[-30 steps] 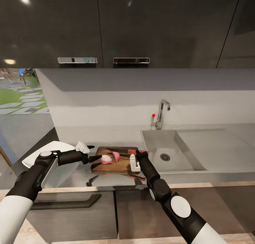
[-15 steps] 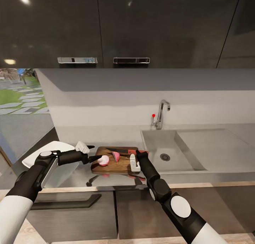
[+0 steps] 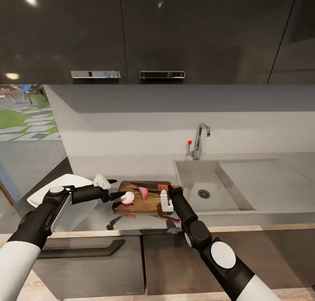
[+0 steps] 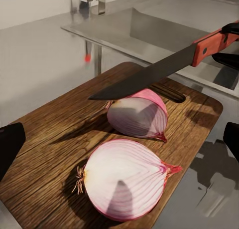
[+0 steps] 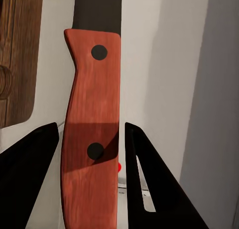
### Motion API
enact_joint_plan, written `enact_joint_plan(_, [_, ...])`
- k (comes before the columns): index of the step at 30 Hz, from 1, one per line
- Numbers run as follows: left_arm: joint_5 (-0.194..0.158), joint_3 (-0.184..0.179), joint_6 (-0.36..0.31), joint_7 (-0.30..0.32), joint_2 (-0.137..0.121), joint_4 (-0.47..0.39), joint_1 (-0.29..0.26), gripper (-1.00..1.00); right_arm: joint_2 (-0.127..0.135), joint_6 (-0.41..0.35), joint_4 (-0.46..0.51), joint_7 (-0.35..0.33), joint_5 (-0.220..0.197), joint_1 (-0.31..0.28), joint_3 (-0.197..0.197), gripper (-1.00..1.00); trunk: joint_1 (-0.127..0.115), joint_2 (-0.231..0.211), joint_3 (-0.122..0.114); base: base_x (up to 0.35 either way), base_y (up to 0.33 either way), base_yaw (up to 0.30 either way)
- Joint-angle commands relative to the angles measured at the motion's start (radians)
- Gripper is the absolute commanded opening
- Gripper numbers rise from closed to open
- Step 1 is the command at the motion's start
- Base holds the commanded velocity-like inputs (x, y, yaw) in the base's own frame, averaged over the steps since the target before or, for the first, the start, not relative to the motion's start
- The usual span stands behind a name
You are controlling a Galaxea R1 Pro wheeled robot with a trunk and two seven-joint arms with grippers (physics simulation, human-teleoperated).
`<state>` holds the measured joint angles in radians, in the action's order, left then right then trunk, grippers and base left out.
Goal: In the kitchen, take the Vidalia onion out of the sink, dice it on the chopping board with the paring knife, put the diced onion into the bowl on the countertop, then place both the paring knife and the chopping board into the sink.
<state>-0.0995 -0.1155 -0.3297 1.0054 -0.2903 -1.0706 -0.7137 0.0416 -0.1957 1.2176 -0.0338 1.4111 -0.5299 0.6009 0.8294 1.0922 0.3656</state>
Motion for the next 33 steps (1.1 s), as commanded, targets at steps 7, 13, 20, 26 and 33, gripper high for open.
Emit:
enact_joint_plan(7, [-0.009,-0.002,-0.011,0.001,-0.001,0.000,-0.001,1.00,0.000,-0.008,0.000,-0.005,0.006,-0.001,0.004,-1.00,0.012,0.022,0.011,0.000,0.000,0.000])
enact_joint_plan(13, [-0.009,-0.003,-0.011,0.001,-0.001,0.000,-0.001,1.00,0.001,-0.008,0.000,-0.005,0.006,-0.001,0.003,-1.00,0.027,0.050,0.023,0.000,0.000,0.000])
enact_joint_plan(20, [-0.009,-0.003,-0.009,0.000,-0.001,0.000,-0.001,1.00,0.001,-0.008,0.000,-0.005,0.006,-0.001,0.003,-1.00,0.019,0.036,0.017,0.000,0.000,0.000])
enact_joint_plan(26, [-0.009,-0.003,-0.009,0.001,-0.001,0.000,-0.001,1.00,0.001,-0.008,0.000,-0.005,0.006,-0.001,0.003,-1.00,0.019,0.036,0.017,0.000,0.000,0.000])
enact_joint_plan(33, [-0.009,-0.003,-0.010,0.001,-0.001,0.000,-0.001,1.00,0.001,-0.008,0.000,-0.005,0.006,-0.001,0.004,-1.00,0.019,0.036,0.017,0.000,0.000,0.000])
